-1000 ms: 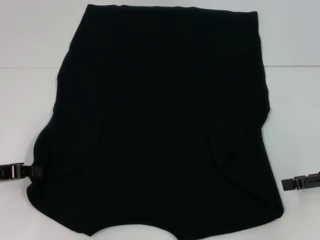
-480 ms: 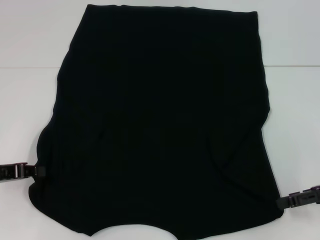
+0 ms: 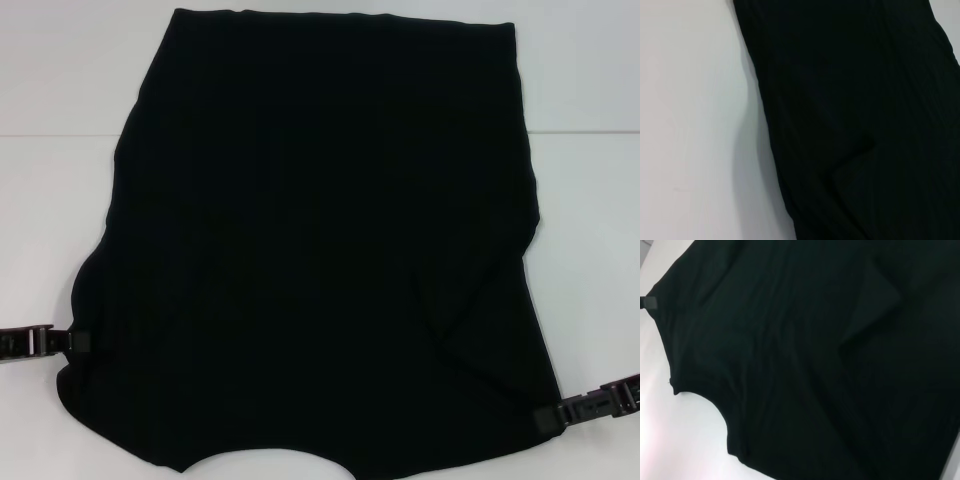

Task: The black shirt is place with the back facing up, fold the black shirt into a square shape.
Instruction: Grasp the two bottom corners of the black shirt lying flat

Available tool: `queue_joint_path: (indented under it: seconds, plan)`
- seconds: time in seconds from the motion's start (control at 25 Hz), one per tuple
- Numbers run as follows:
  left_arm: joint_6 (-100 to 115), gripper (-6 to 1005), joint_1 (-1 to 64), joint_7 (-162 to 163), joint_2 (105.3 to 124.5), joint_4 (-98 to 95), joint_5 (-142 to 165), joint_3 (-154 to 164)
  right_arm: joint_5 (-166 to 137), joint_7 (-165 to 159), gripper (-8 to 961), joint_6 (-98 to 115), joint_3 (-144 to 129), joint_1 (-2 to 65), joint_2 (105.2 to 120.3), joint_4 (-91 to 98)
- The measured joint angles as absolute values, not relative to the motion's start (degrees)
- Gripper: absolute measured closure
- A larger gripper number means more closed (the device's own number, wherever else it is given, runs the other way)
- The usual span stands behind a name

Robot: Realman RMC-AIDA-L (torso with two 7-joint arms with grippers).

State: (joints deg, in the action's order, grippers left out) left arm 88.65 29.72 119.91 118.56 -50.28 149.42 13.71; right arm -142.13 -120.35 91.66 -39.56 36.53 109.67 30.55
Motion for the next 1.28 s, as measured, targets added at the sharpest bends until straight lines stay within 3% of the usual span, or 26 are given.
queue_joint_path:
  seconds: [0.48, 1.28]
  plan:
    - [88.42, 931, 29.75, 119.79, 118.56, -50.28, 149.42, 13.71, -142.13, -121.79, 102, 90.11, -39.88, 36.09, 109.09, 30.72]
    - [88.15, 913, 29.92, 119.45, 118.26, -50.27, 148.62, 13.63, -142.11, -122.42, 177, 91.56, -40.36, 38.42, 111.82, 30.94]
